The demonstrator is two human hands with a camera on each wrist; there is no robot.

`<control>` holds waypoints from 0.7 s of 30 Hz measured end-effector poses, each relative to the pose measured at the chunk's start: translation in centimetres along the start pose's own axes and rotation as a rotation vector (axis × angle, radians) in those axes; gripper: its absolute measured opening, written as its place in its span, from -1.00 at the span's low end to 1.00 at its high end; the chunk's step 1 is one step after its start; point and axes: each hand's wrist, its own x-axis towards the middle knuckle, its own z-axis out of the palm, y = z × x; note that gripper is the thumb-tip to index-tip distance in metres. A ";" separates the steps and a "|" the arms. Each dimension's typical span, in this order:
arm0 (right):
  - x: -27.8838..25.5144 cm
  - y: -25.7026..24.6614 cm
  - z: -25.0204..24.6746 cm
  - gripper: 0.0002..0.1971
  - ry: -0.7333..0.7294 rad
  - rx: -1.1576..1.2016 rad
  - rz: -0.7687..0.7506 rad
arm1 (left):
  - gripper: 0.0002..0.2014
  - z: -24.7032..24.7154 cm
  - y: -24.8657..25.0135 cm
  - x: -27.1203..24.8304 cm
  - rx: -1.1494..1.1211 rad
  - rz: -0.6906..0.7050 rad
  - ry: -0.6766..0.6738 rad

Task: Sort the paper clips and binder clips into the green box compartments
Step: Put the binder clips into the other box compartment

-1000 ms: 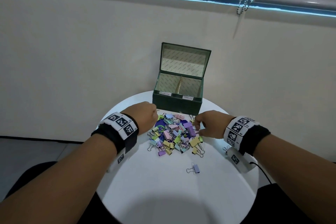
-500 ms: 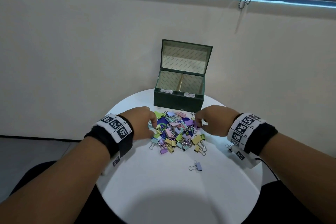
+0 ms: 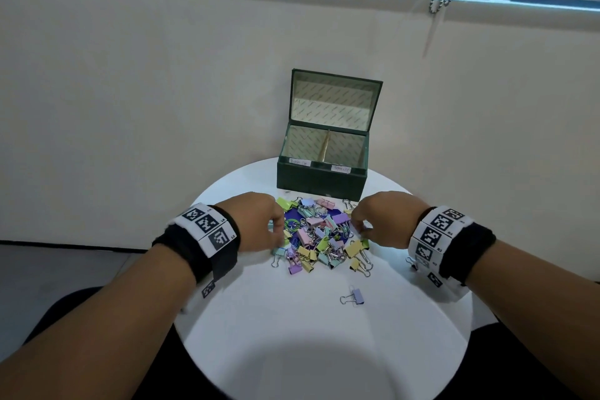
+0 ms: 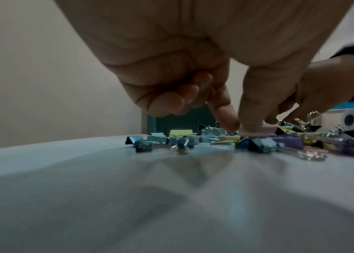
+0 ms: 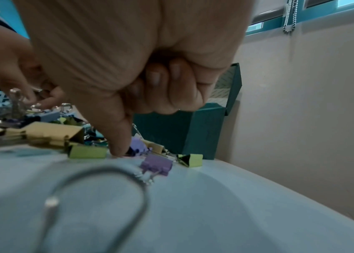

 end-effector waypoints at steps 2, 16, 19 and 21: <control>-0.1 0.2 0.0 -0.88 0.019 -0.021 -0.017 | -0.79 0.0 0.1 -0.1 -0.015 -0.008 -0.029; 0.3 0.3 -0.1 -0.67 -0.032 0.019 -0.008 | -0.86 -0.1 0.9 0.3 0.040 0.121 -0.089; 0.3 0.6 -0.1 -0.66 -0.044 0.100 0.002 | -0.79 -0.2 1.2 0.3 0.037 0.173 -0.096; 0.2 0.6 -0.2 -0.64 -0.053 0.124 -0.011 | -0.74 -0.2 1.3 0.3 0.031 0.190 -0.117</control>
